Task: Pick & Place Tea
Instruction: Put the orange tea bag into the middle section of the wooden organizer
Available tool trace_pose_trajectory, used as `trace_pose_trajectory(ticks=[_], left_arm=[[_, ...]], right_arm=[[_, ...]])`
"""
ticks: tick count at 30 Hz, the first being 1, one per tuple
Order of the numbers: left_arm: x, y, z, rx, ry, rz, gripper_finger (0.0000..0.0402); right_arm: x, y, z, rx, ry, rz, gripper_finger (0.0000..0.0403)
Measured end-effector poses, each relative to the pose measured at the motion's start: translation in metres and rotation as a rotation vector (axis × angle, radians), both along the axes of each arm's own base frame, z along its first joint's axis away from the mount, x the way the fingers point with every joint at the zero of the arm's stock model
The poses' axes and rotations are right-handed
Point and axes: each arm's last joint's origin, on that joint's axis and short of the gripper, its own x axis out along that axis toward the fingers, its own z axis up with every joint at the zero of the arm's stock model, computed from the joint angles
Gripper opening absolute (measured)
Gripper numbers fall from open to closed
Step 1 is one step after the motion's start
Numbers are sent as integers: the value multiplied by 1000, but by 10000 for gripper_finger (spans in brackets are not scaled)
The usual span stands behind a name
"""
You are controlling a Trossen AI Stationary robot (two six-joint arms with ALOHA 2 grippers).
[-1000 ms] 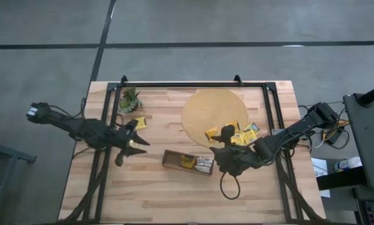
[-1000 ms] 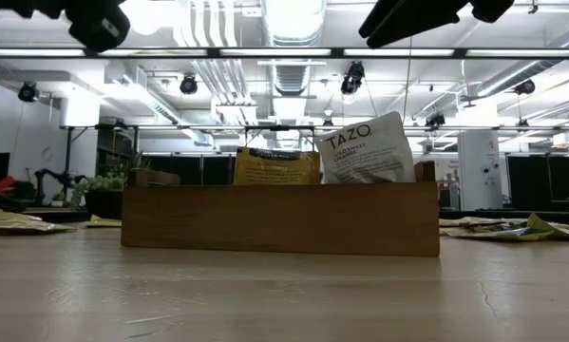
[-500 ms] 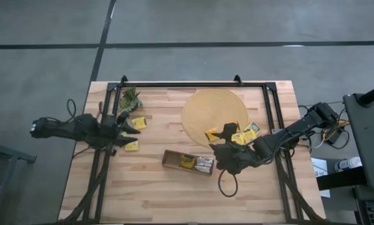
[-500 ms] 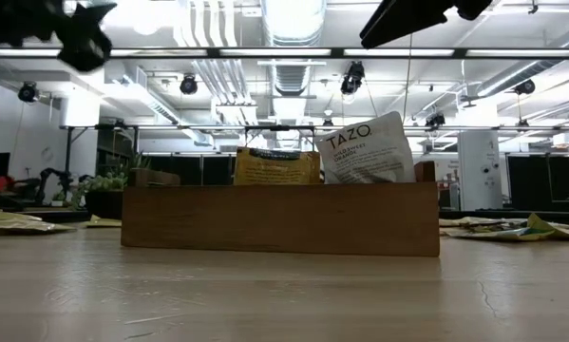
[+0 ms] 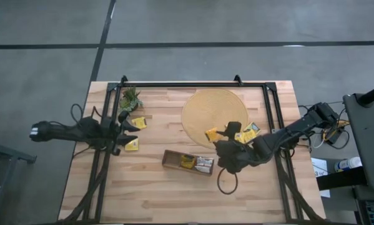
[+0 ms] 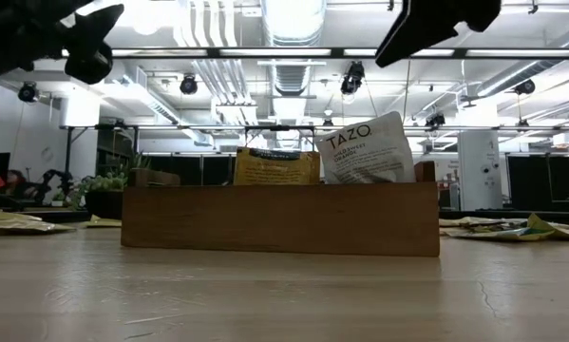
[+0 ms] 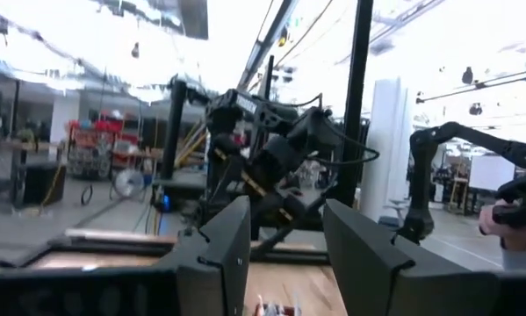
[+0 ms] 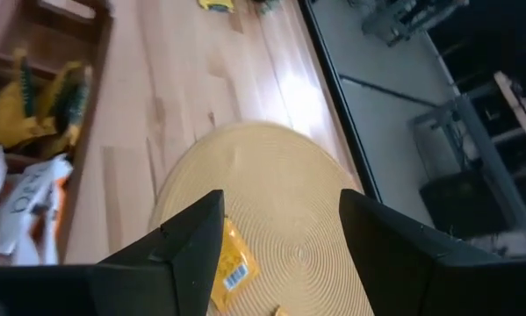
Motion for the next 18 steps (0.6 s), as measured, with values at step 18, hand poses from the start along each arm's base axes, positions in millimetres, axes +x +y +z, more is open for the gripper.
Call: trace_pose_trajectory(ticks=[18], left_arm=[[4, 0, -24, 161, 143, 36, 139]], right_arm=[[-17, -51, -16, 119, -23, -480, 224]])
